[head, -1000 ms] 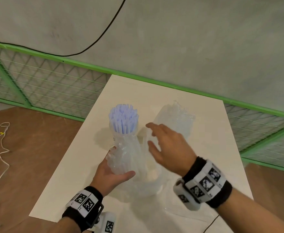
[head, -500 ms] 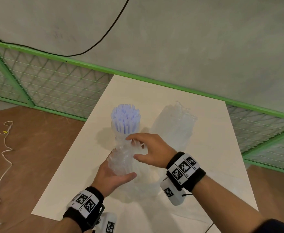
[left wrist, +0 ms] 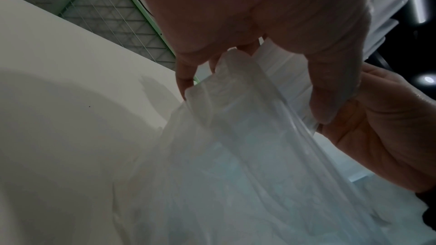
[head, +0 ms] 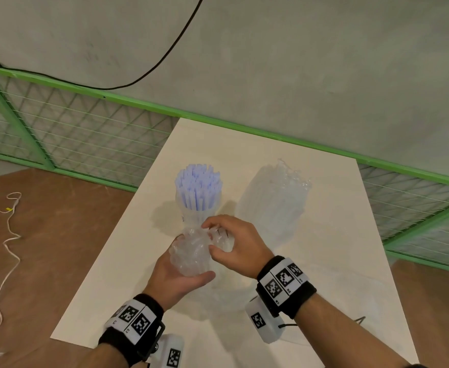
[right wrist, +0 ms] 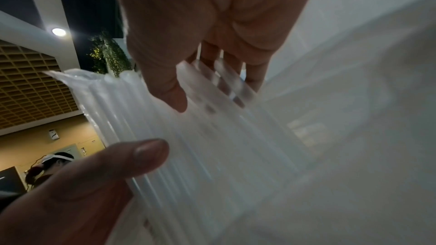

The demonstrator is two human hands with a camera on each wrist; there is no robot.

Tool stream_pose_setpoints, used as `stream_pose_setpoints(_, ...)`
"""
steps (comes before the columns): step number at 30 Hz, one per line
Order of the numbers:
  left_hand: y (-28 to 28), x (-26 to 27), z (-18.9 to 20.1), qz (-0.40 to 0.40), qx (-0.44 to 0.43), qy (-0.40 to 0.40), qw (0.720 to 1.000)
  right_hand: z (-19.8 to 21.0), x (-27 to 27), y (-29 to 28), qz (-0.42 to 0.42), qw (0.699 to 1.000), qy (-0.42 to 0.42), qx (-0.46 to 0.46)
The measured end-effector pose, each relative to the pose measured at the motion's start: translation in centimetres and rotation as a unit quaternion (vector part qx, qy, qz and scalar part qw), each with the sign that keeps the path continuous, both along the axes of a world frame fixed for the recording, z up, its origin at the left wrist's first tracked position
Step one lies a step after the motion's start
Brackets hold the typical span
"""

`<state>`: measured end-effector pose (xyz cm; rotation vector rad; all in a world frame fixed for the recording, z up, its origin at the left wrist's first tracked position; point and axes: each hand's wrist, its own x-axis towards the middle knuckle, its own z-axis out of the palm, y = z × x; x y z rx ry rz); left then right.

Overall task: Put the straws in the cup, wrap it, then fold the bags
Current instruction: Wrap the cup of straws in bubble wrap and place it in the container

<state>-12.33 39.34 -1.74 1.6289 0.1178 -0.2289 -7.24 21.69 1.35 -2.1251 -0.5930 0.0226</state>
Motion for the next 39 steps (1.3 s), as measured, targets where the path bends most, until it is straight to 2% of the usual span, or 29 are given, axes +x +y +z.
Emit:
stream_pose_setpoints(4, -0.1, 0.1, -0.2, -0.002, 0.011, -0.005, 1.000, -0.8, -0.2, 0.2, -0.023, 0.999, -0.042, 0.006)
stream_pose_setpoints(10, -0.1, 0.2, -0.3, -0.011, 0.010, -0.019, 1.000, -1.0, -0.7, -0.1, -0.044, 0.998, 0.006, 0.038)
stream_pose_setpoints(17, -0.2, 0.2, -0.6, 0.001, 0.001, -0.023, 1.000, -2.0, -0.5, -1.1, -0.092, 0.991, -0.090, 0.025)
stream_pose_setpoints(21, -0.3, 0.3, -0.8, 0.001, 0.004, -0.026, 1.000, -1.9, -0.5, -1.3, -0.098, 0.992, -0.062, 0.042)
stream_pose_setpoints(26, -0.2, 0.4, -1.0, 0.004, 0.003, -0.020, 1.000, -1.5, -0.8, -1.7, -0.155, 0.979, -0.070, 0.108)
stream_pose_setpoints(32, -0.5, 0.4, -0.5, 0.001, 0.009, -0.031, 0.999, -2.4, -0.9, -1.8, -0.133, 0.986, -0.061, 0.076)
stream_pose_setpoints(36, -0.4, 0.4, -0.5, 0.001, -0.002, -0.027, 1.000, -0.9, -0.6, -2.2, -0.167, 0.978, -0.086, 0.093)
stream_pose_setpoints(39, -0.2, 0.3, -0.6, -0.001, 0.002, -0.023, 1.000, 2.1, -0.4, -3.0, -0.208, 0.960, -0.091, 0.165)
